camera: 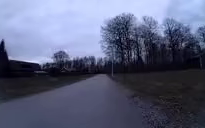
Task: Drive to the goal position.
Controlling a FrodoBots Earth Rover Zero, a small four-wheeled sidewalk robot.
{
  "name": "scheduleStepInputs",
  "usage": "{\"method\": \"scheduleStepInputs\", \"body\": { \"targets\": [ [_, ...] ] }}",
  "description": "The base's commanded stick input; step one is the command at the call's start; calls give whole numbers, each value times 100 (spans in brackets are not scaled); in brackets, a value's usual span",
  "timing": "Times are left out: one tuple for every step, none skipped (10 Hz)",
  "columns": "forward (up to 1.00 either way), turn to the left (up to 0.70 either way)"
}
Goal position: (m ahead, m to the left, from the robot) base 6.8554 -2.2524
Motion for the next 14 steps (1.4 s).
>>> {"method": "scheduleStepInputs", "body": {
  "targets": [
    [70, 0],
    [70, 0],
    [70, 0],
    [70, 0],
    [70, 0],
    [70, 0],
    [70, 0],
    [70, 0],
    [70, 0],
    [70, 0],
    [70, 0],
    [70, 0],
    [70, 0],
    [70, 0]
  ]
}}
